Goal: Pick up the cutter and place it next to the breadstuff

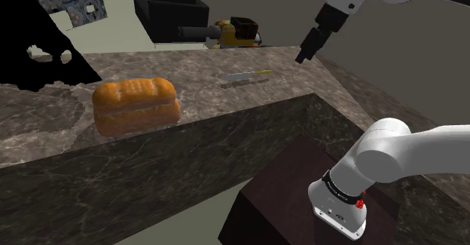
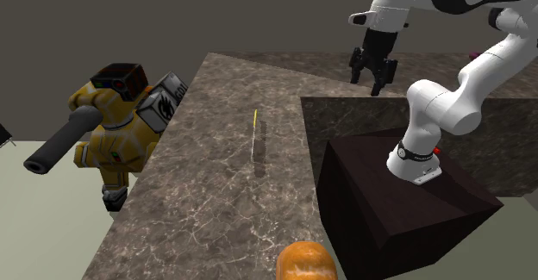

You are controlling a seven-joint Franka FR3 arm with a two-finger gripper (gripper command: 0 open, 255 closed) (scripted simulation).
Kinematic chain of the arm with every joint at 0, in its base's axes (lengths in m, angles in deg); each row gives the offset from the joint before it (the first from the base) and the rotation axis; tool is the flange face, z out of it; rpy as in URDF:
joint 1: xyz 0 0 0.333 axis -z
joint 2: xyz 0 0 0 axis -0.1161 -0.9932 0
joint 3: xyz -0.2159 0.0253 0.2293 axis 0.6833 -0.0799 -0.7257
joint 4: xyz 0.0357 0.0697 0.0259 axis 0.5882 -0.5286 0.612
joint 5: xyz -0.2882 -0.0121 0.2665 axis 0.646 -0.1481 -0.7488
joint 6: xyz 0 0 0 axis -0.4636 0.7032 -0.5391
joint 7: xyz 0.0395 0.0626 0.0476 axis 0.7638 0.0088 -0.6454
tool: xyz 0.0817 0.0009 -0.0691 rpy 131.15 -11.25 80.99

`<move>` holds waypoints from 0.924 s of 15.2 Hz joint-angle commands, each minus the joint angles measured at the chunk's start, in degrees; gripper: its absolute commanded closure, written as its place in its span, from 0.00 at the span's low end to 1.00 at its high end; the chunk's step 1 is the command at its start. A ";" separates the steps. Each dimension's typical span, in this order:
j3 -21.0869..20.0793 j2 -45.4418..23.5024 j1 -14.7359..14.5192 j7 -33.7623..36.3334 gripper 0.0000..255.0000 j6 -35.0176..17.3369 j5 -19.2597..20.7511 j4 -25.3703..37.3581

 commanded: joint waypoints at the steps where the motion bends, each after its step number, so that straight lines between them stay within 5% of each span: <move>1: 0.00 0.00 0.00 0.00 0.00 0.00 0.00 0.00; 14: 14.99 -18.10 -5.00 -35.36 0.00 -18.66 9.13 -0.70</move>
